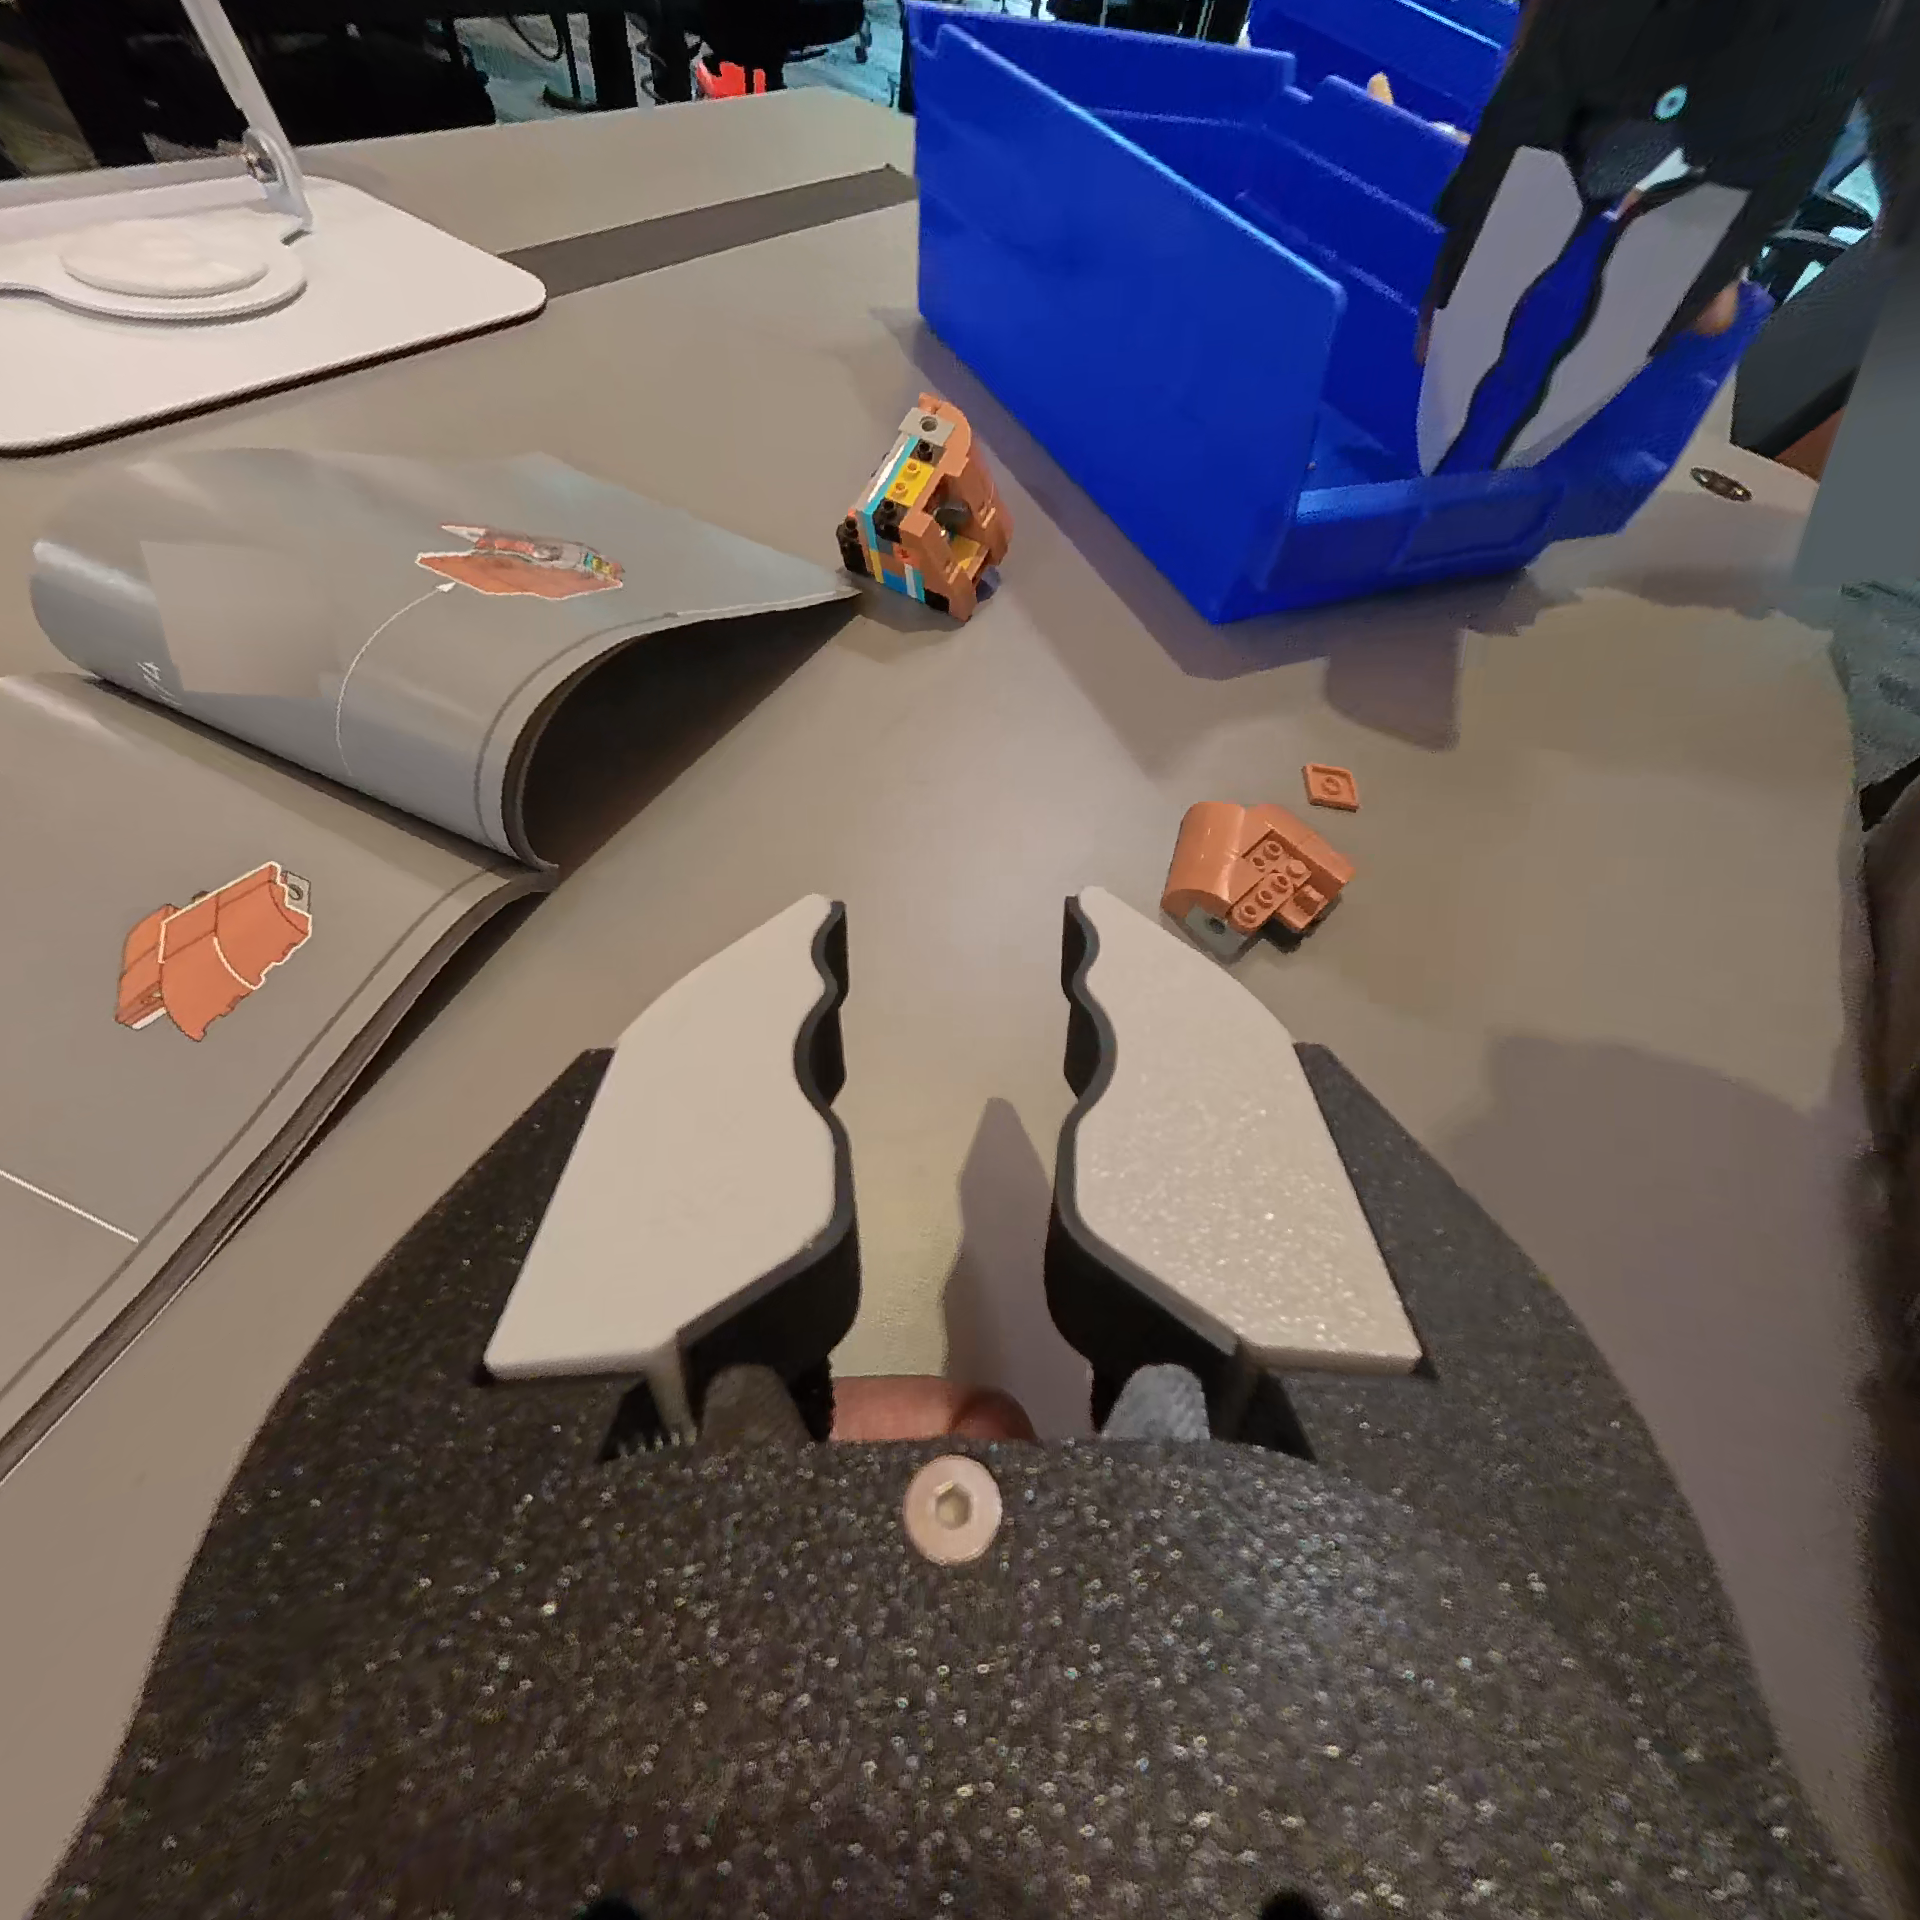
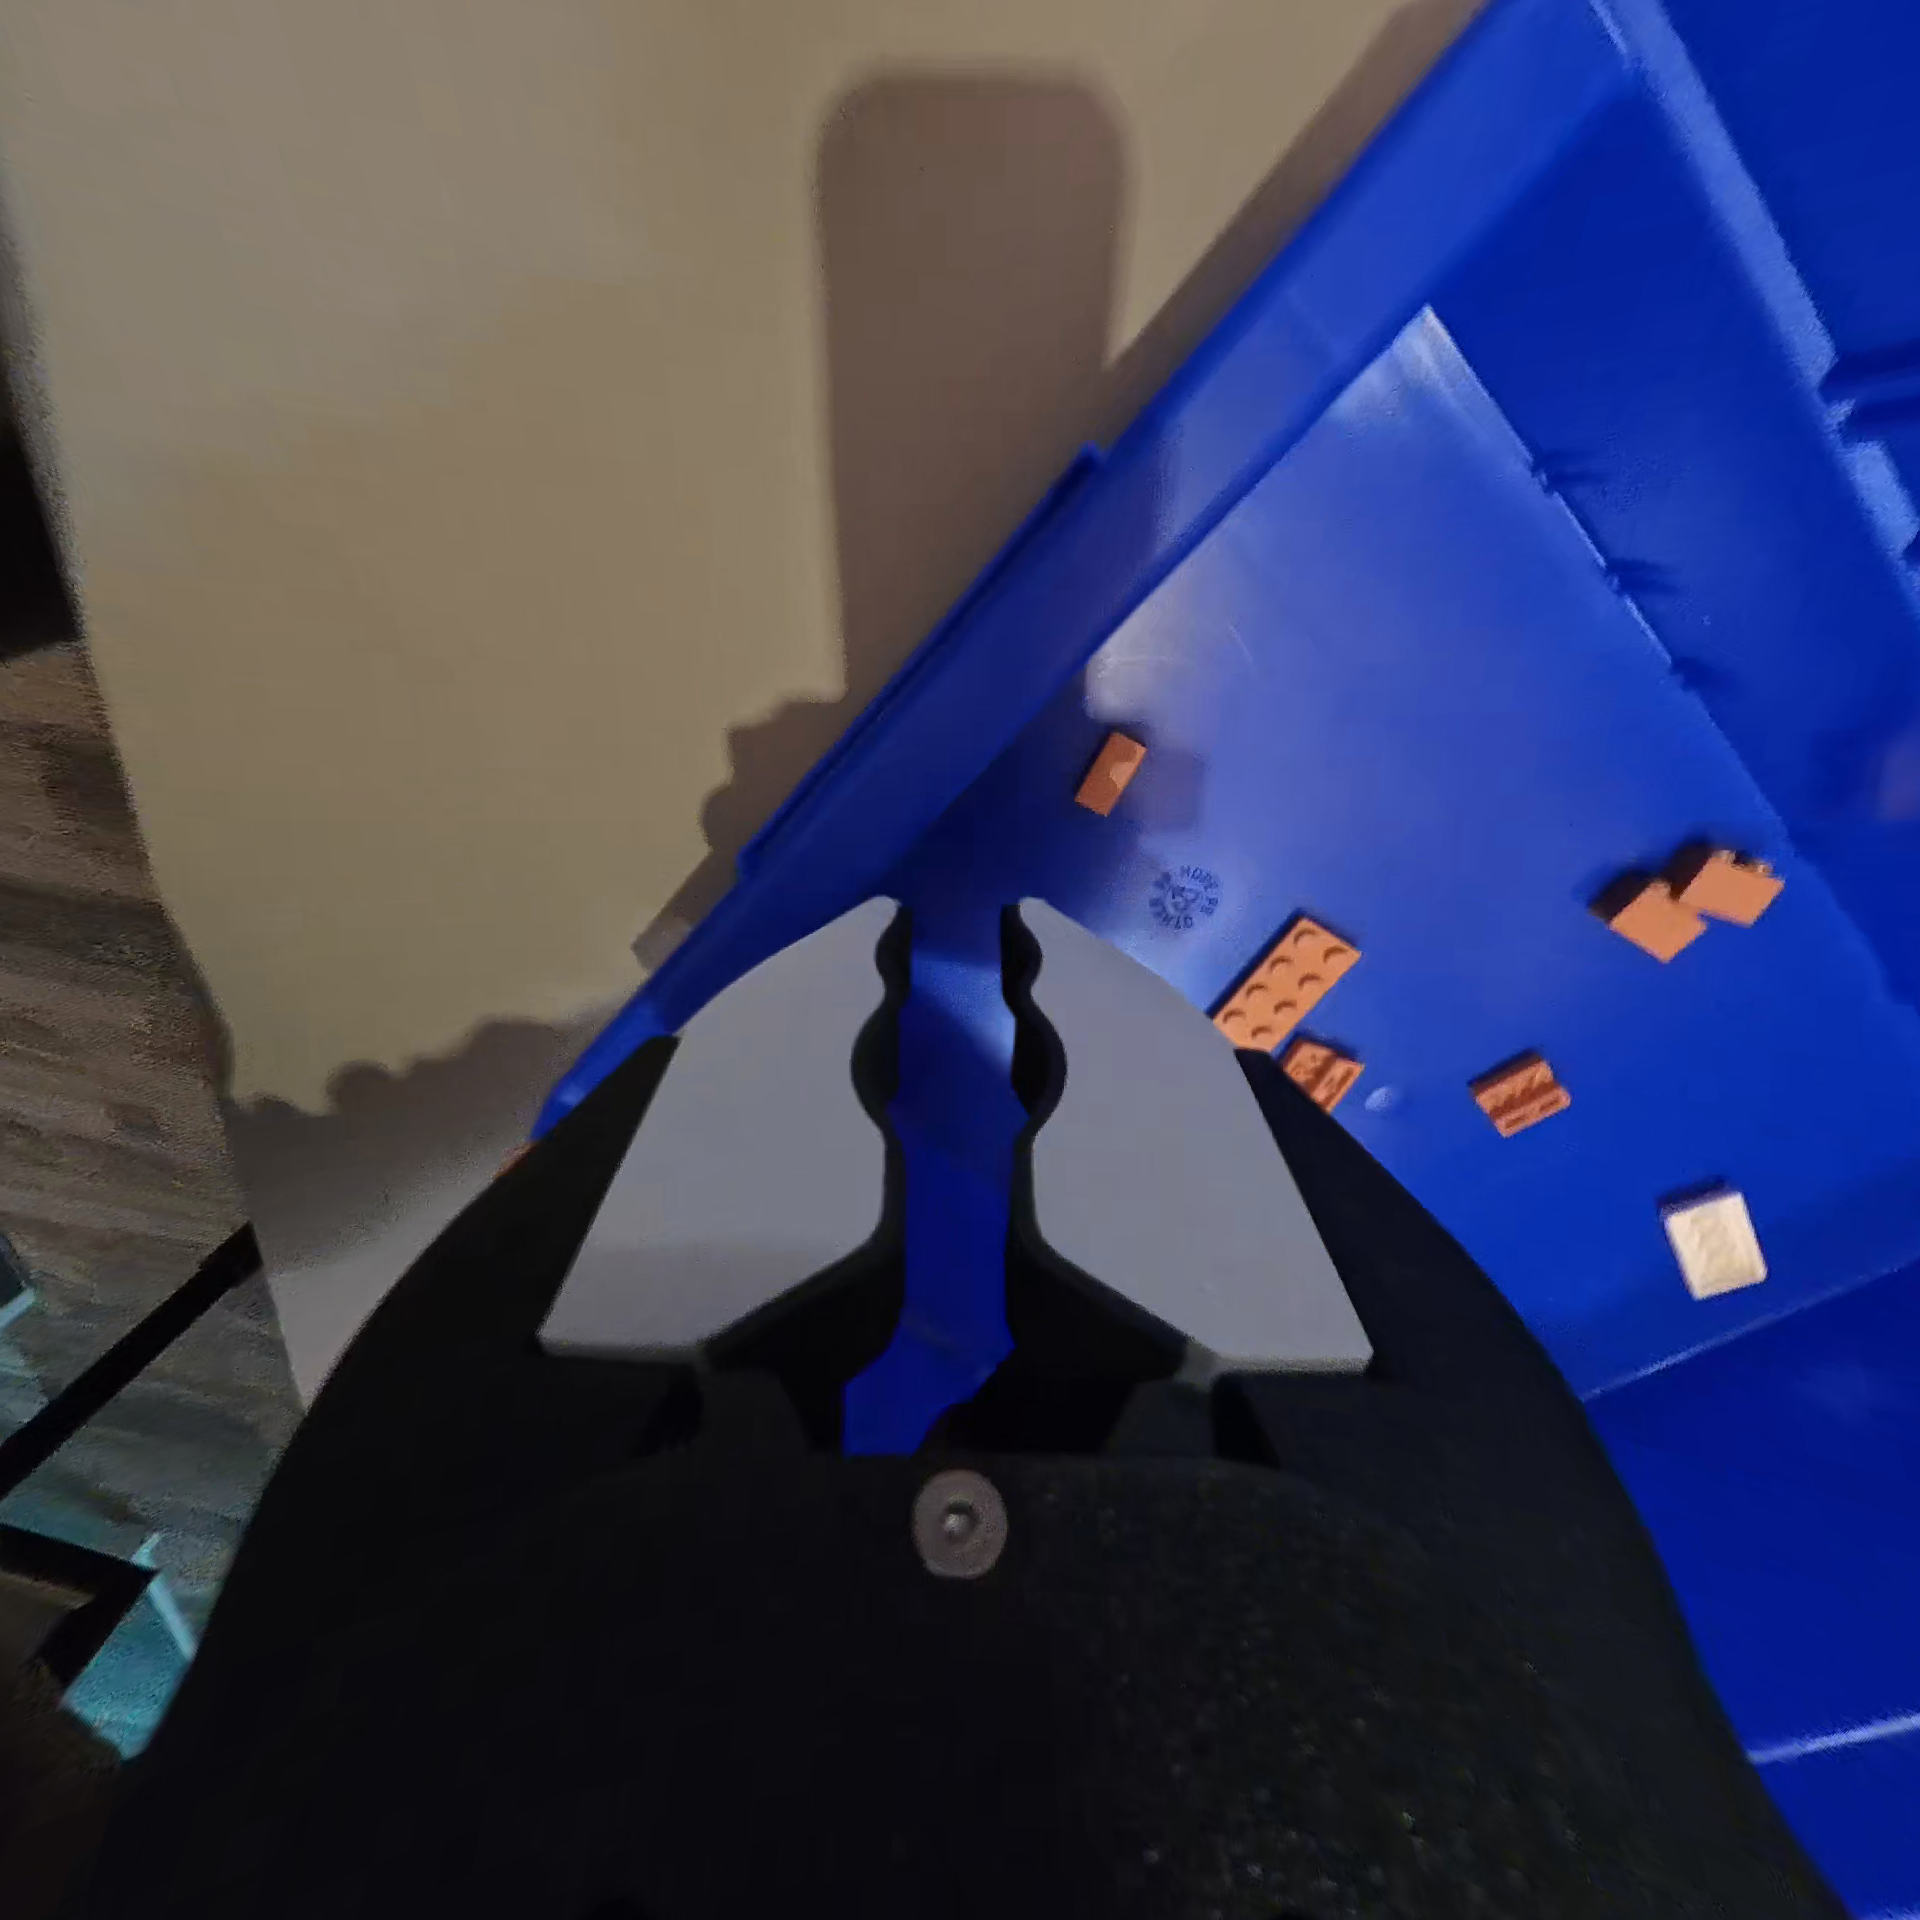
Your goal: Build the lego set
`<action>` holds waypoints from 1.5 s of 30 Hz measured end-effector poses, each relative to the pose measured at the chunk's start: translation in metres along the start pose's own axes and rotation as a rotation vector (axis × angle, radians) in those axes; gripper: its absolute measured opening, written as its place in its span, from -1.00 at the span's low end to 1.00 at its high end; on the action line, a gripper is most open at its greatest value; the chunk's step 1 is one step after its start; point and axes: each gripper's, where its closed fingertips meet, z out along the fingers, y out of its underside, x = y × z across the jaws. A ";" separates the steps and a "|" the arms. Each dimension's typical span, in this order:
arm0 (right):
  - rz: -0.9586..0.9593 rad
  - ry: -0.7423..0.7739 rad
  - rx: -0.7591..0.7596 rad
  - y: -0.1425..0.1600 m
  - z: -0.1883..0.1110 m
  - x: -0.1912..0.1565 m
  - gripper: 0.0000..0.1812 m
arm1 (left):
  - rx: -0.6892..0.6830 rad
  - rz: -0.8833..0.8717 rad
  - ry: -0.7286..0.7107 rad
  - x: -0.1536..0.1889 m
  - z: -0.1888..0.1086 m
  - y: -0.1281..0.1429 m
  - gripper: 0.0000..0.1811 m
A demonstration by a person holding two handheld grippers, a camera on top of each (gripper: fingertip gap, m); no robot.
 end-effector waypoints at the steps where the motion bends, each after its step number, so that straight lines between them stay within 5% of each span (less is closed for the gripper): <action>1: -0.014 0.005 0.011 -0.002 -0.001 0.002 -0.79 | 0.001 -0.010 0.002 -0.001 0.001 0.000 -0.56; 18: -0.052 0.053 0.091 -0.016 0.027 0.036 -0.58 | 0.073 -0.141 -0.016 -0.023 0.002 -0.012 -0.57; 26: -0.033 0.062 0.103 -0.017 0.031 0.025 -0.90 | 0.070 -0.131 -0.028 -0.023 0.002 -0.012 -0.57; 35: 0.016 0.095 0.062 -0.014 0.030 0.031 -0.91 | 0.067 -0.089 -0.038 -0.018 -0.002 -0.010 -0.58; 41: 0.094 0.264 0.105 -0.016 -0.015 0.049 -0.91 | 0.075 -0.082 -0.037 -0.014 -0.009 -0.013 -0.59; 45: 0.121 0.359 0.247 -0.046 -0.060 0.040 -0.91 | 0.064 -0.058 -0.053 -0.011 -0.015 -0.008 -0.59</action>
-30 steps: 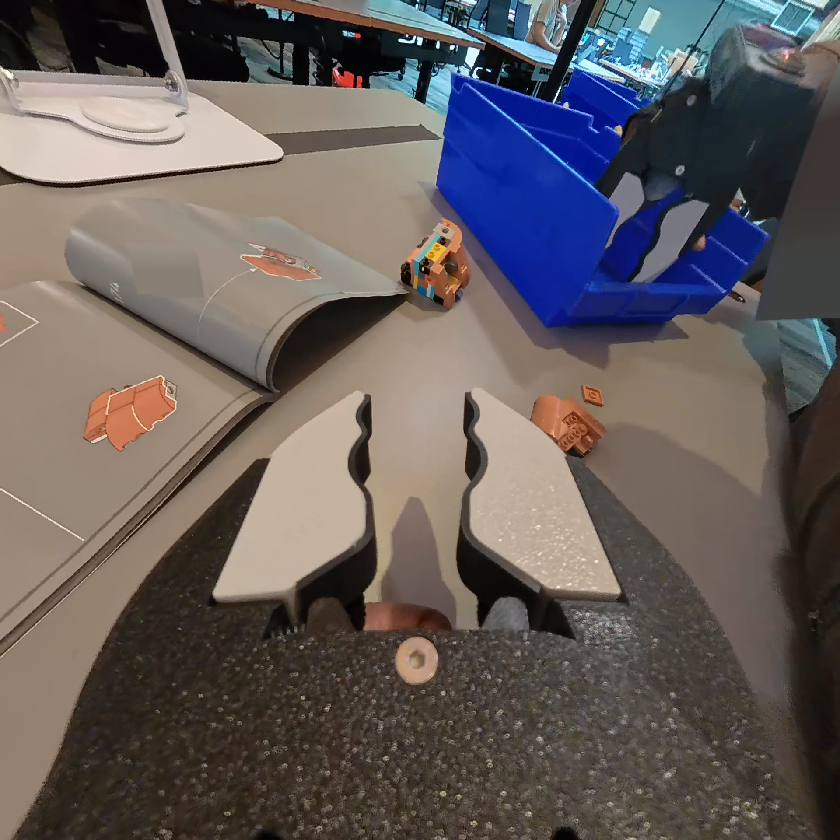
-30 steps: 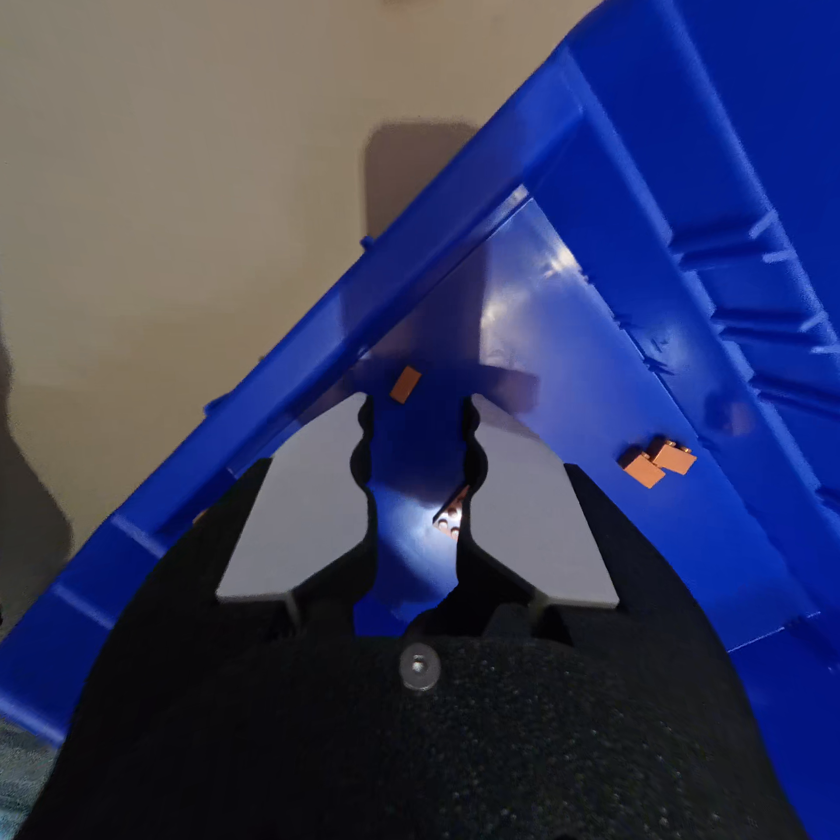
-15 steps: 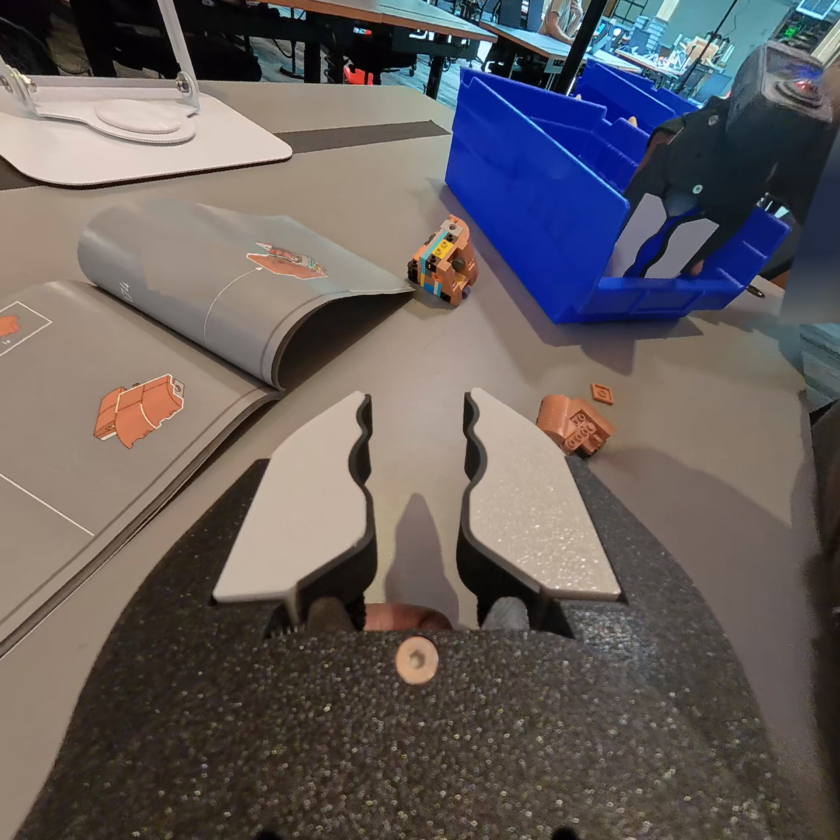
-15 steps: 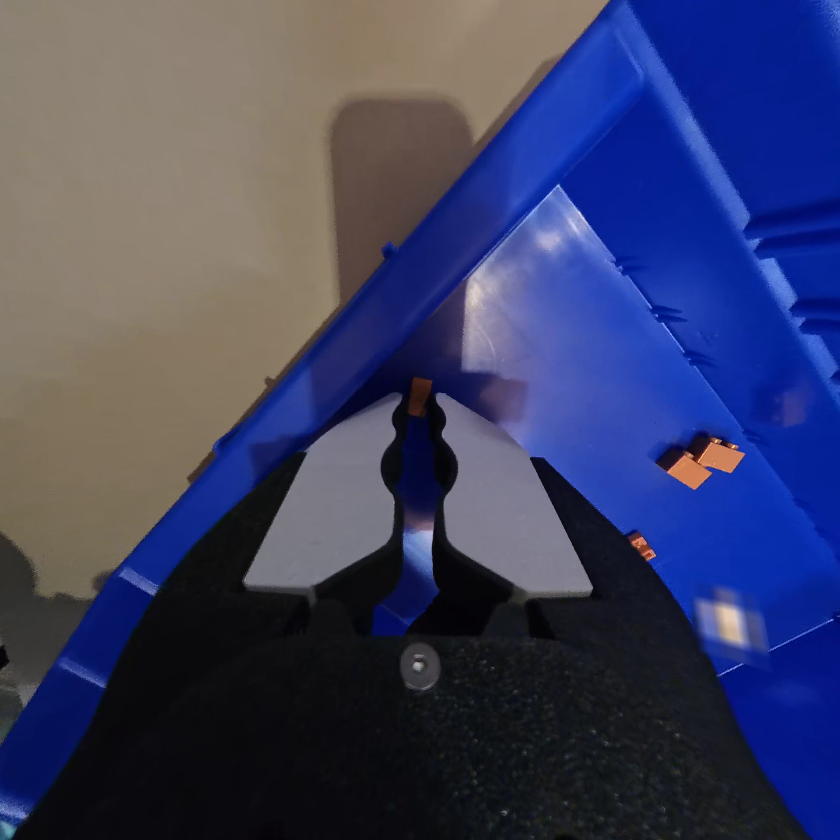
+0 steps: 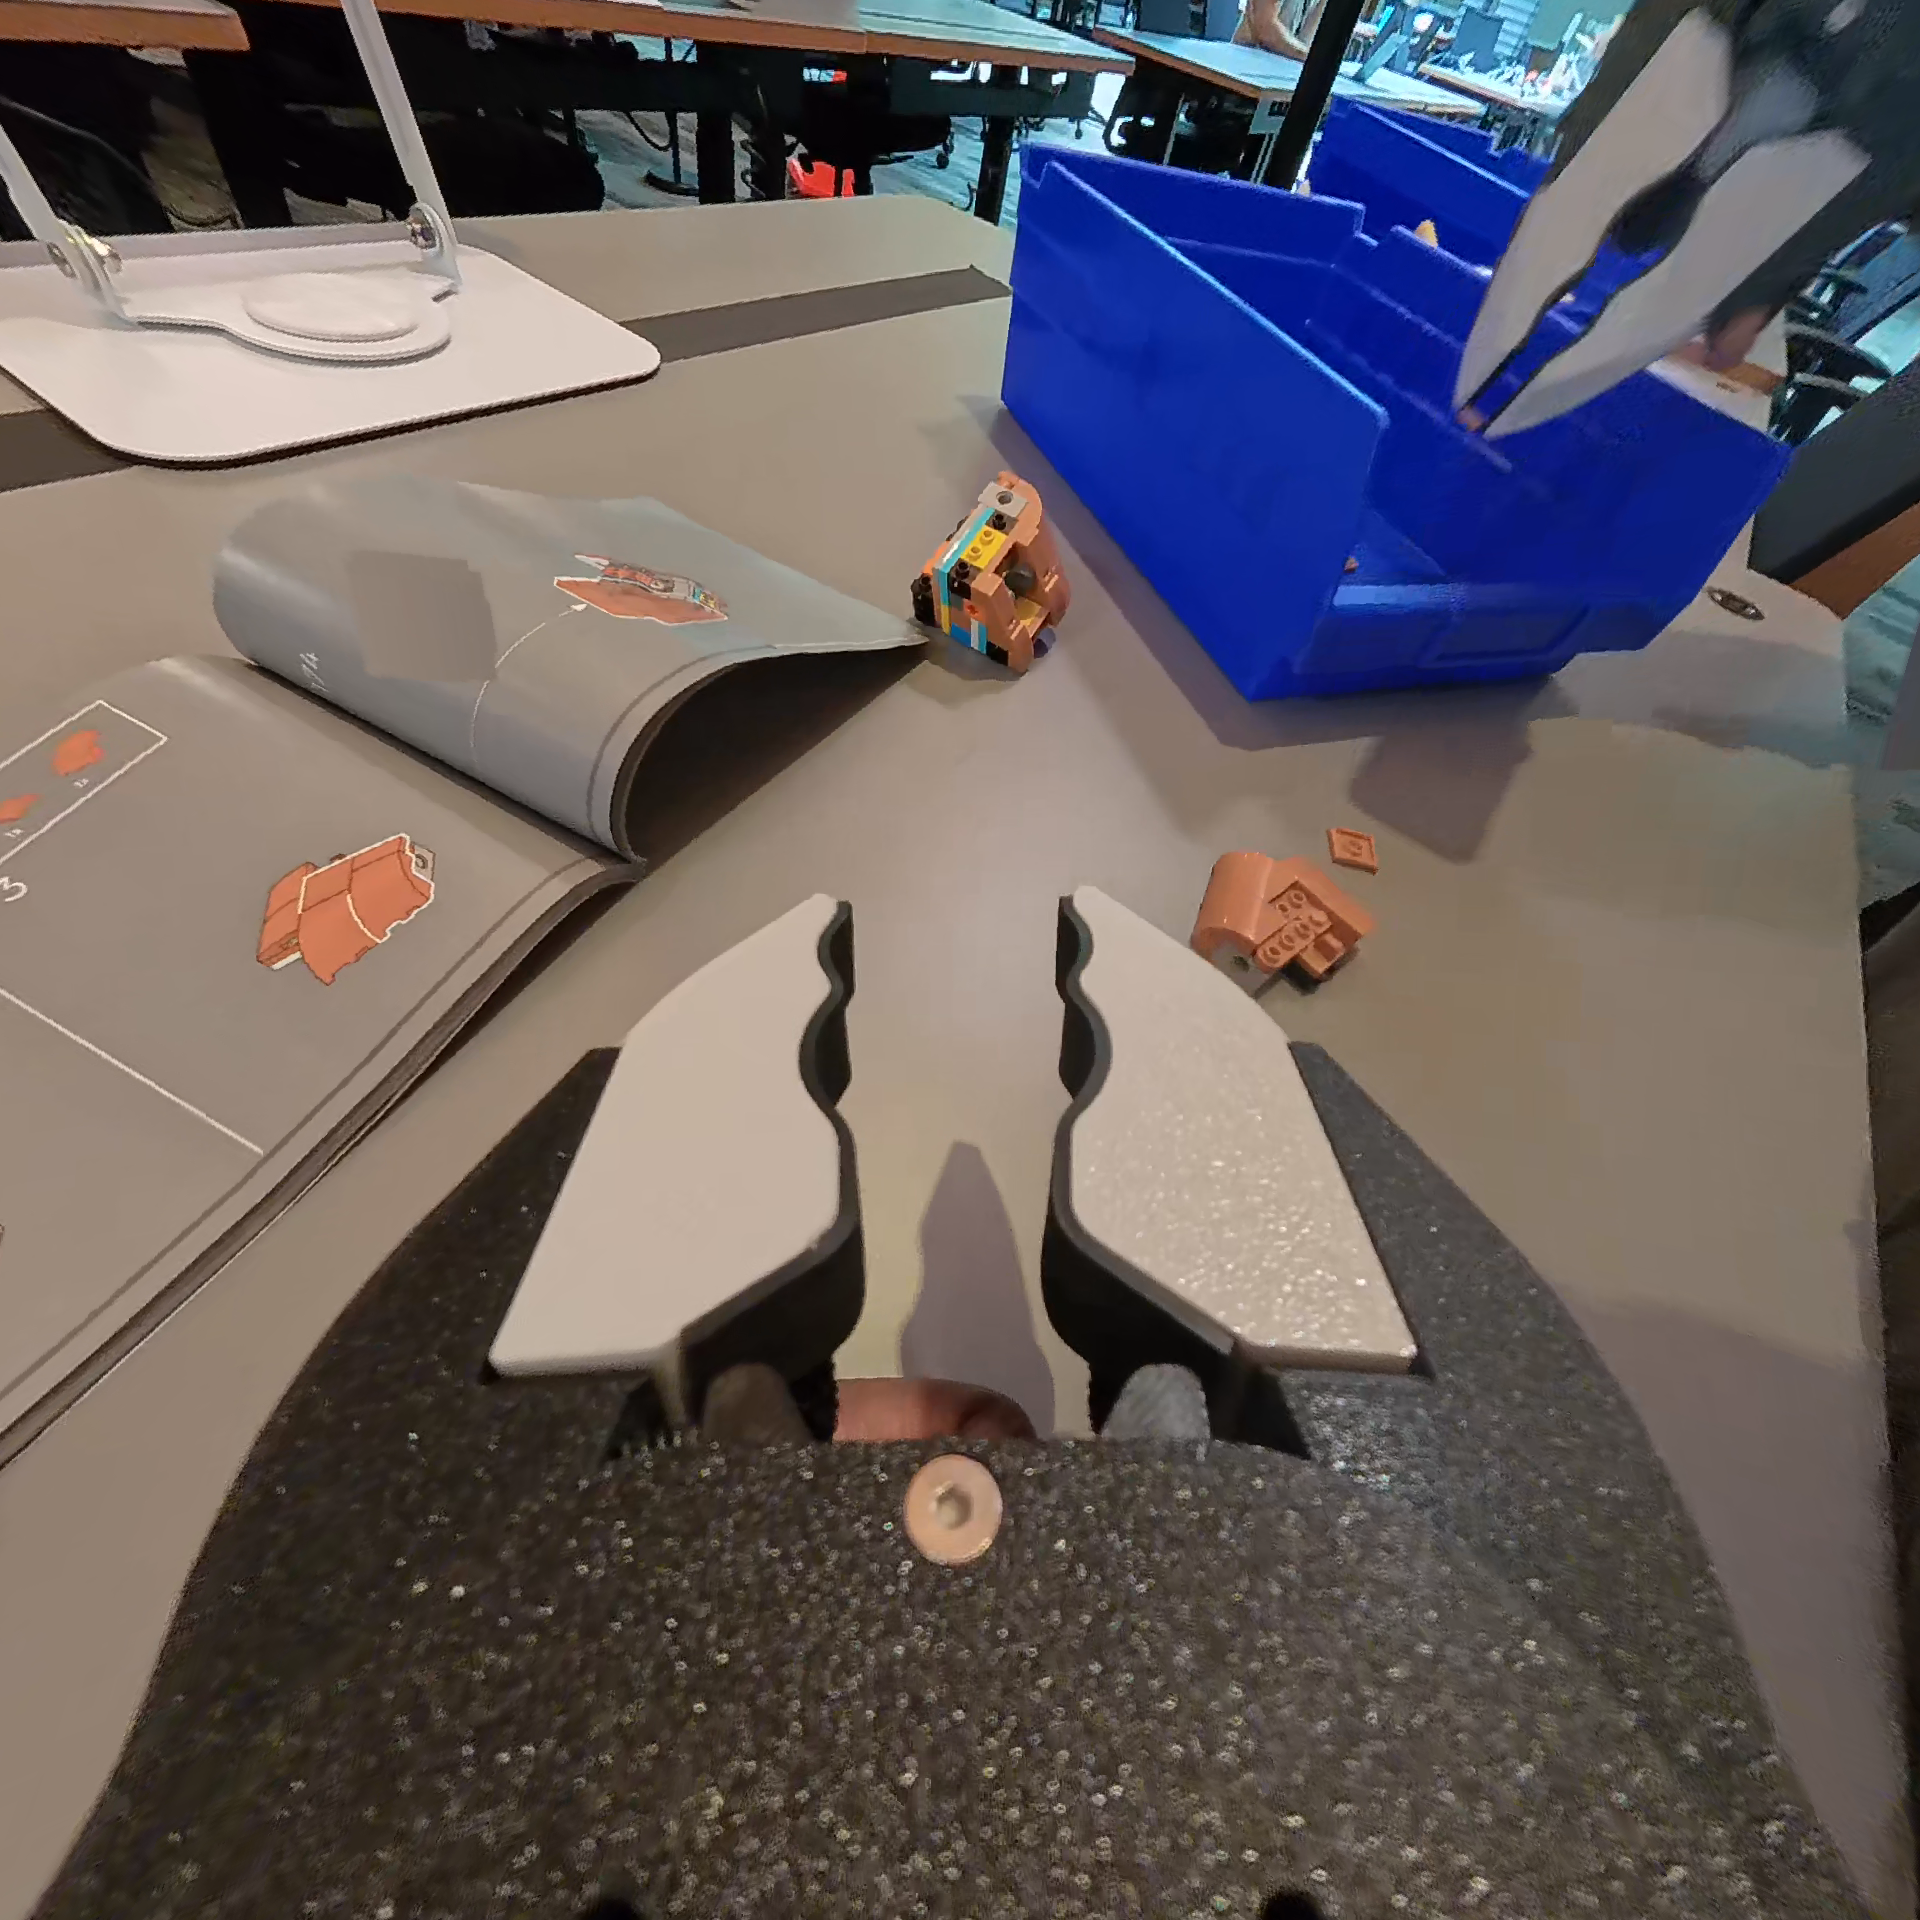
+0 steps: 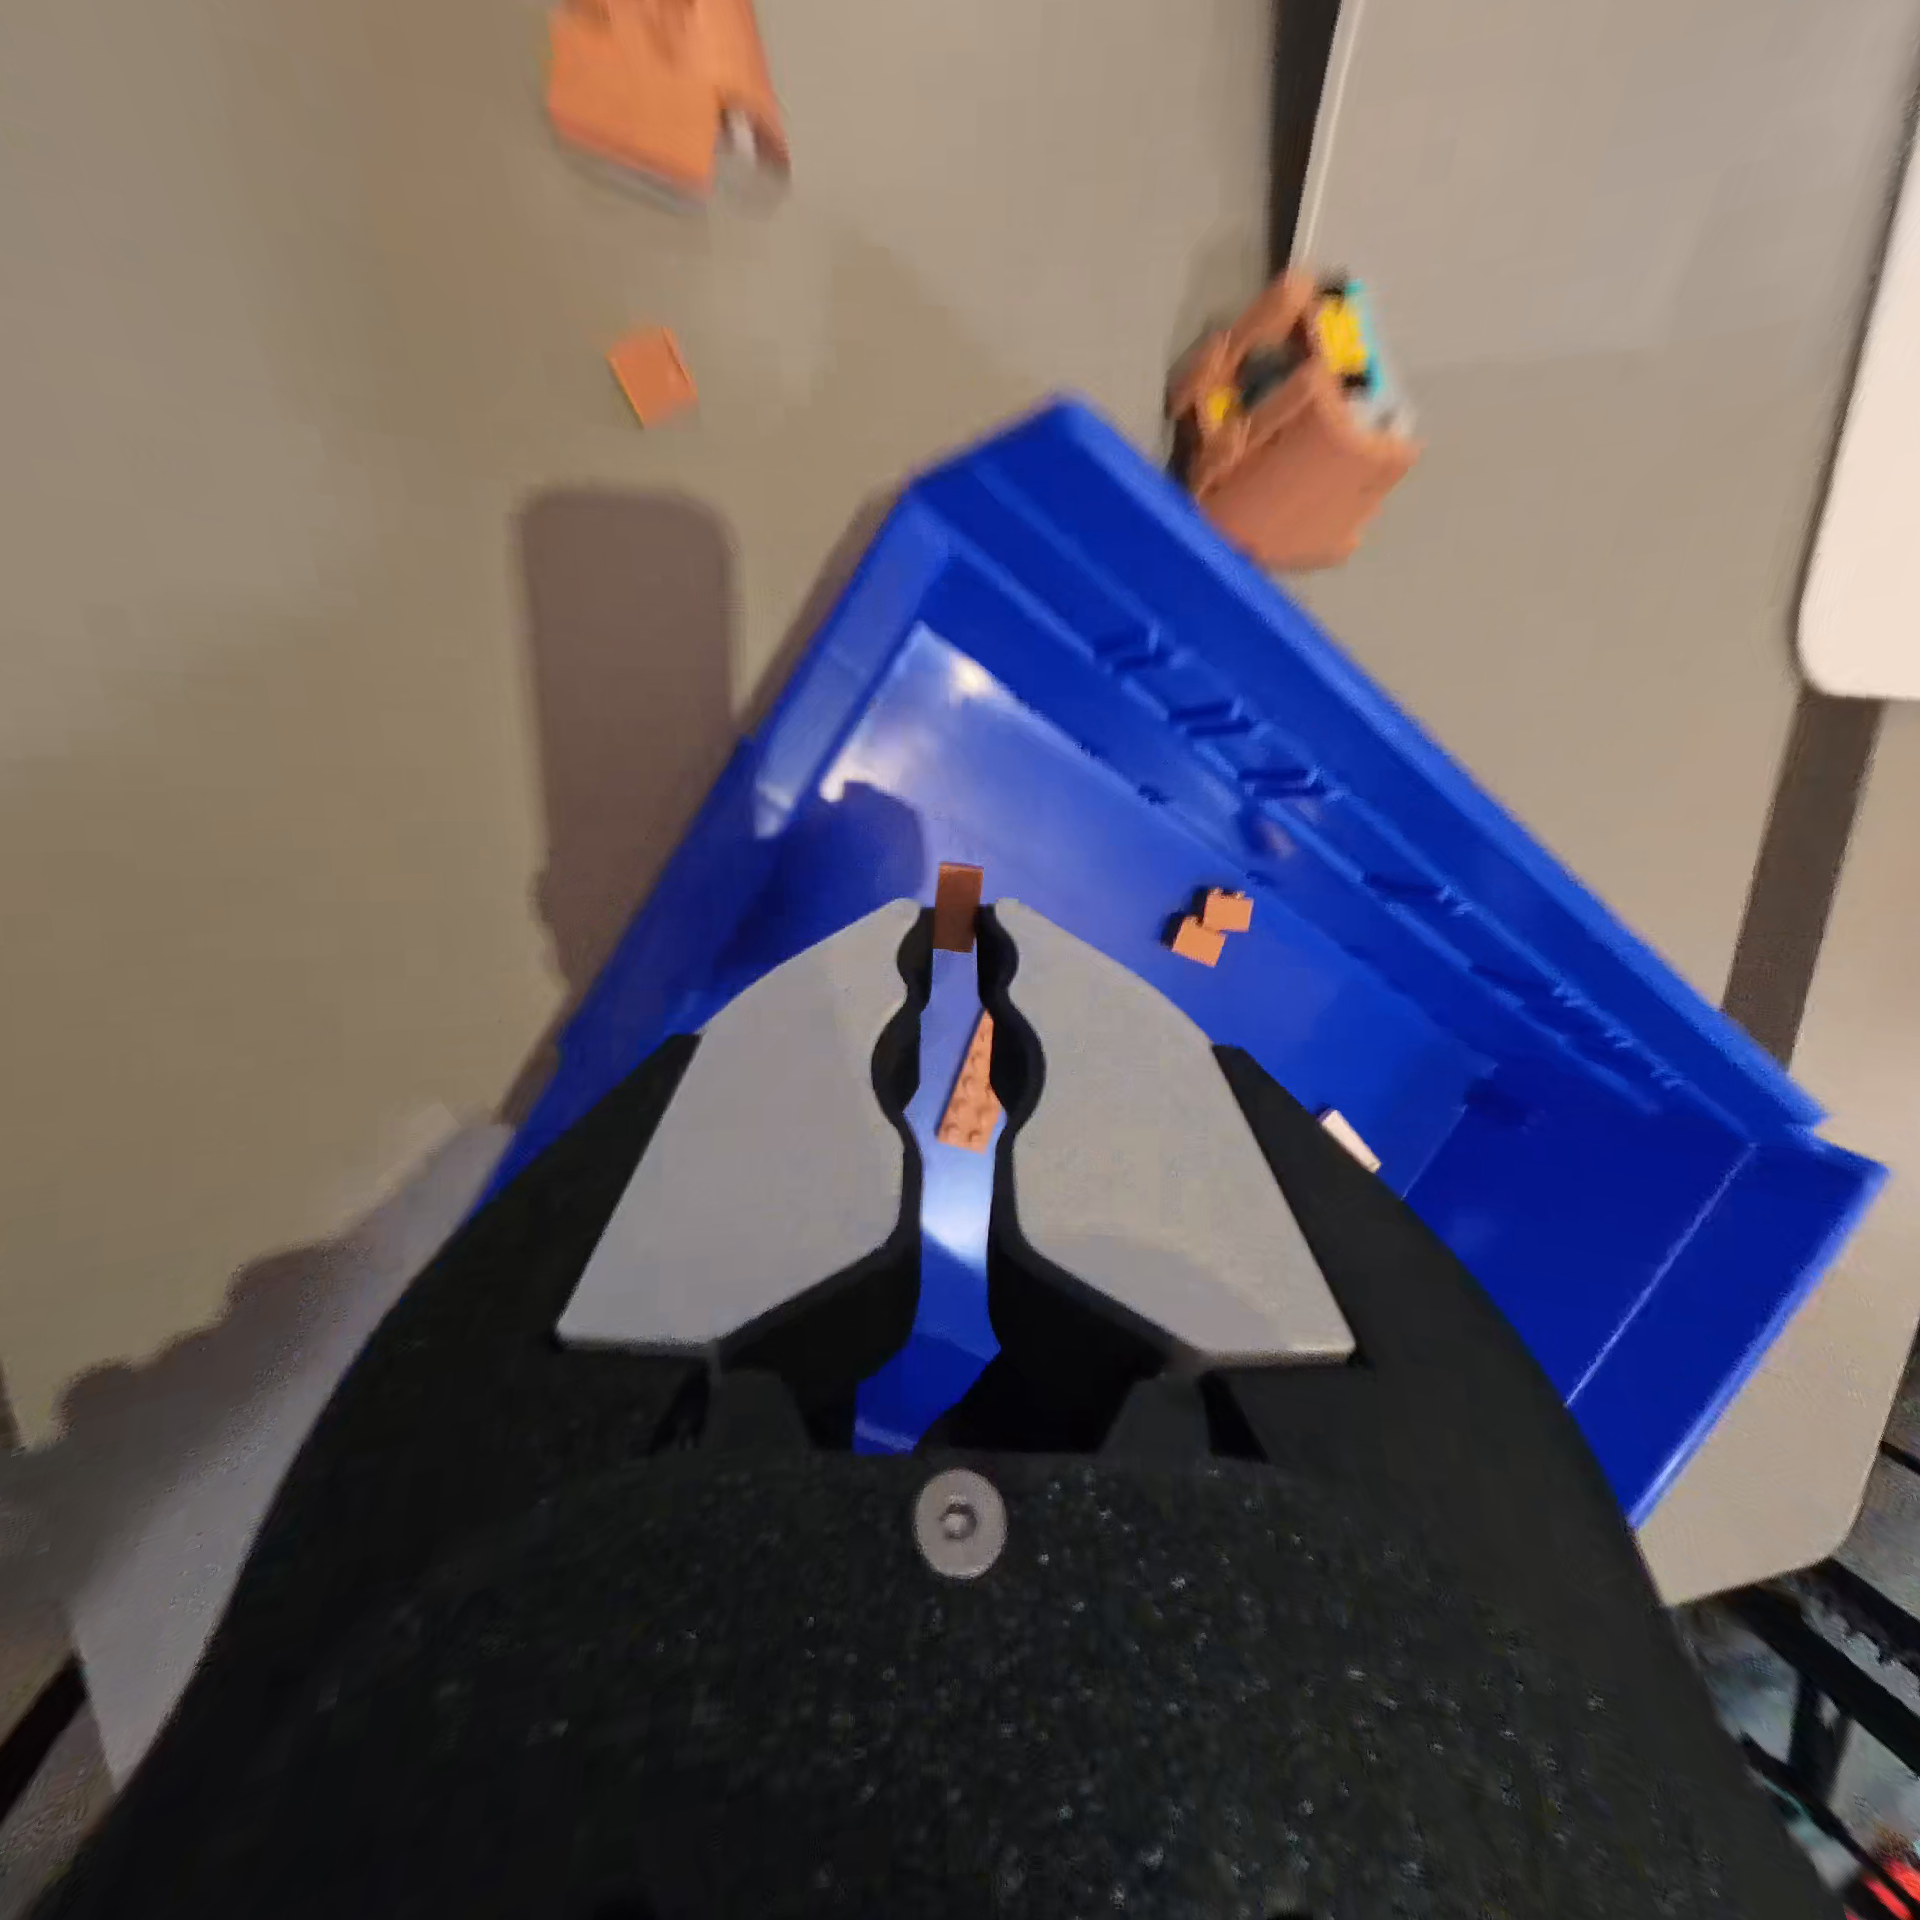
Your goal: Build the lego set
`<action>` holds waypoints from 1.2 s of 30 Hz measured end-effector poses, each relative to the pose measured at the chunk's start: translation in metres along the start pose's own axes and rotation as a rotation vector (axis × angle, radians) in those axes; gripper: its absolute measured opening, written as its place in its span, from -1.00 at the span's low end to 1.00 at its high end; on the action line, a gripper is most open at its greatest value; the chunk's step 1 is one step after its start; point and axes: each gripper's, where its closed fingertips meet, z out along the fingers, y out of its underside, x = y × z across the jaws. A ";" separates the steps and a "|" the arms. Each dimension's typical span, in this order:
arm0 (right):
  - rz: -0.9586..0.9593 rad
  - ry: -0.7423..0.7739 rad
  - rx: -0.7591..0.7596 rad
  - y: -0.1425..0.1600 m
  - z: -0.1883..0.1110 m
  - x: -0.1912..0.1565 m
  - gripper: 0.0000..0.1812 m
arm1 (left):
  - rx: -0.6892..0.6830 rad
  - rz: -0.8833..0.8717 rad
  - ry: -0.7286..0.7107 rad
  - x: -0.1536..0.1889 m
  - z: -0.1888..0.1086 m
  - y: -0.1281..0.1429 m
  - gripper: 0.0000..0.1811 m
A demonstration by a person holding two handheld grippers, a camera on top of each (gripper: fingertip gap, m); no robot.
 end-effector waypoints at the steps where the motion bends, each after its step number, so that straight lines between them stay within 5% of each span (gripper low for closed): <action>1: 0.003 0.003 0.035 -0.011 -0.004 -0.007 -0.91 | -0.005 0.003 -0.003 0.001 -0.001 0.002 -0.59; 7: 0.008 -0.010 0.186 -0.068 0.028 -0.063 -0.91 | -0.012 -0.011 0.005 0.012 -0.005 0.010 -0.59; 14: 0.077 0.007 0.235 -0.096 0.083 -0.094 -0.91 | -0.050 -0.009 -0.013 0.016 -0.004 0.018 -0.59; 36: 0.130 0.023 0.259 -0.099 0.114 -0.090 -0.89 | -0.061 -0.046 0.024 0.019 -0.005 0.021 -0.59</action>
